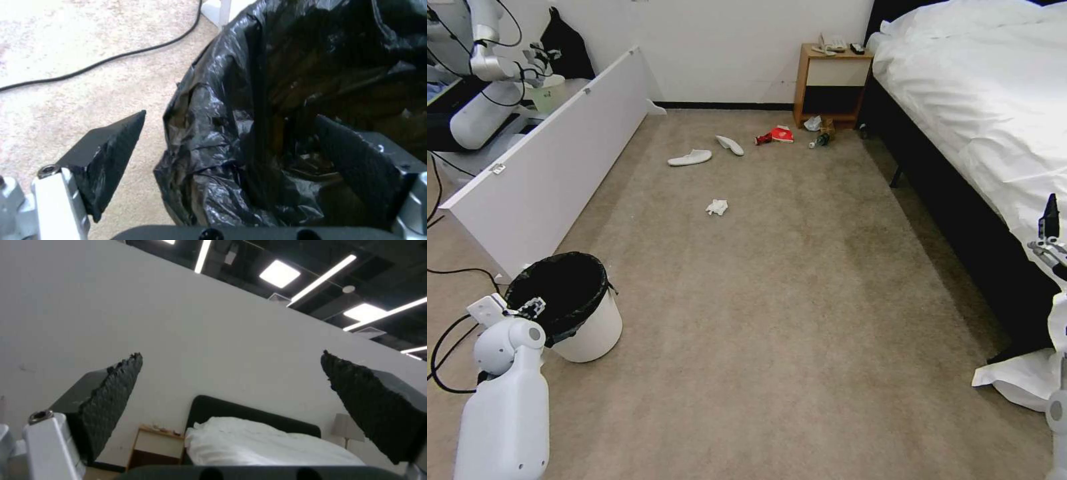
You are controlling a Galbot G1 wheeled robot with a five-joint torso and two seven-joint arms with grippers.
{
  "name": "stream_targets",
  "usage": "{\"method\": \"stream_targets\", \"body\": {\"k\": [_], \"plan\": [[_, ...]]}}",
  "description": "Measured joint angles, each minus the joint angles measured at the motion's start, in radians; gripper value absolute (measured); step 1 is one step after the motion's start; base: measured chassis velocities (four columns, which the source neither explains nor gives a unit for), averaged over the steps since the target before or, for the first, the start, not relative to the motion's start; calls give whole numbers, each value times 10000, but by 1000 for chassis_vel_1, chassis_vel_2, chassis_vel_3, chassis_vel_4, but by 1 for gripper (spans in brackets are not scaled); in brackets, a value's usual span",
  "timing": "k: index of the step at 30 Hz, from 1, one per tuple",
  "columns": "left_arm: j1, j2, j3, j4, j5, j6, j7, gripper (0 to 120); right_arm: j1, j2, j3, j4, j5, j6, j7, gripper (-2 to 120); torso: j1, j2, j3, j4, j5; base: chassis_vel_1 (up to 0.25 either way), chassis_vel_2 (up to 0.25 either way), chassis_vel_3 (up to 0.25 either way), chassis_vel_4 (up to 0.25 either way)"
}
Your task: Pick up the trash bin, then pick up the garbage from the floor and place it into the trash bin.
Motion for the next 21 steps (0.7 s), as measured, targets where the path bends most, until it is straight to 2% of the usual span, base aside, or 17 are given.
{"method": "stream_targets", "body": {"k": [3, 7, 9, 11, 13, 14, 16, 18, 20, 21], "plan": [[-30, -11, 13, 100, 0, -46, 43, 100, -7, 49, -32, 2, -51, 7, -9, 100, 0, 0, 0, 0, 0, 0, 0, 0, 0], [-74, -28, 35, 314, 13, -140, 165, 94, -22, 117, -55, 13, -97, 40, -76, 100, 0, 0, 0, 0, 1, 0, 0, 0, 0], [-79, -48, 60, 433, 57, -205, 243, 83, -20, 118, -47, 27, -97, 43, -86, 100, 0, 0, 0, 0, 0, 0, 0, 0, 0], [-79, -51, 61, 444, 63, -212, 249, 81, -19, 117, -44, 32, -97, 42, -86, 100, 0, 0, 0, 0, 0, 0, 0, 0, 0], [-81, -71, 70, 497, 79, -276, 281, 68, -21, 116, -38, 76, -93, 43, -87, 100, 0, 0, -1, 0, 4, 0, 0, 0, 0], [-81, -71, 70, 497, 79, -276, 281, 68, -21, 116, -38, 76, -93, 43, -87, 100, 0, 0, -1, 0, 4, 0, 0, 0, 0], [-81, -76, 74, 525, 81, -314, 299, 58, -25, 116, -29, 106, -89, 42, -87, 100, 0, 0, -1, 1, 4, 0, 0, 0, 0], [-81, -75, 73, 531, 82, -323, 301, 55, -23, 116, -27, 111, -86, 41, -88, 100, -1, 0, -1, 1, 4, 0, 0, 0, 0], [-60, -67, 64, 544, 85, -370, 308, 43, -19, 116, -25, 144, -71, 36, -87, 100, -1, 0, -1, 1, 4, 0, 0, 0, 0], [-60, -67, 64, 544, 85, -370, 308, 43, -19, 116, -25, 144, -71, 36, -87, 100, -1, 0, -1, 1, 4, 0, 0, 0, 0]]}}
